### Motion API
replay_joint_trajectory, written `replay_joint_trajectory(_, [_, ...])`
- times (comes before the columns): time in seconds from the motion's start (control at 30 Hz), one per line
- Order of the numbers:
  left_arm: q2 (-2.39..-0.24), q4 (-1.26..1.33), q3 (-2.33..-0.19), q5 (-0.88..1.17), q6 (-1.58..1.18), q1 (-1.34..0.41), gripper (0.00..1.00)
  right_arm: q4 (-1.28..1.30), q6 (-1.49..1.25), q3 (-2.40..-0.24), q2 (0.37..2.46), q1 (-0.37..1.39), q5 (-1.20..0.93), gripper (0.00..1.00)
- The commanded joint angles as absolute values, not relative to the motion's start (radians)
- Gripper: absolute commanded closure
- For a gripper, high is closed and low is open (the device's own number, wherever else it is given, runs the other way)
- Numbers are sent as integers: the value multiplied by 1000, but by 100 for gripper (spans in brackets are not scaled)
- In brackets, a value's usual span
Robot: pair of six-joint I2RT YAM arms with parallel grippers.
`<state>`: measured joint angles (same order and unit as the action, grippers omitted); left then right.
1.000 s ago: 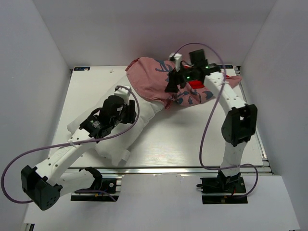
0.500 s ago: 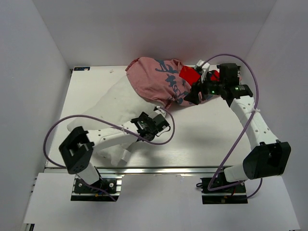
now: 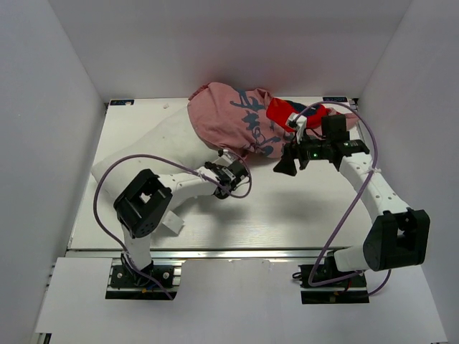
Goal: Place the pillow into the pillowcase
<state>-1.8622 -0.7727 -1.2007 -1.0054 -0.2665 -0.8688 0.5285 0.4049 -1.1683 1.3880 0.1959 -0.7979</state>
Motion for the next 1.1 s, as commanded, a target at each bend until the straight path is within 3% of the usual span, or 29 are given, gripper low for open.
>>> replay_joint_trajectory(0.0, [-1826,-719,-1255,-961,-230,-795,100,520,448,-1109,1319,219,-836,26])
replay_joint_trajectory(0.23, [-1586,-724,-1414,-696,-190,-787,100,505,457,-1106,1313,235,-801,26])
replay_joint_trajectory(0.33, [-1497,-752,-1528,-572,-231,-784,100,442,451,-1094,1279,245,-769,18])
replay_joint_trajectory(0.43, [-1474,-808,-1638,-453,-300,-767,100,248,347,-1005,1198,279,-660,11])
replay_joint_trajectory(0.67, [-1399,-750,-1597,-85,-472,-611,100,-156,207,-775,1121,415,-307,11])
replay_joint_trajectory(0.83, [-1393,-733,-1588,78,-518,-532,100,-403,146,-768,1228,423,-137,10])
replay_joint_trajectory(1.07, [-1377,-689,-1555,198,-560,-457,100,-454,22,-1020,1511,443,-57,11])
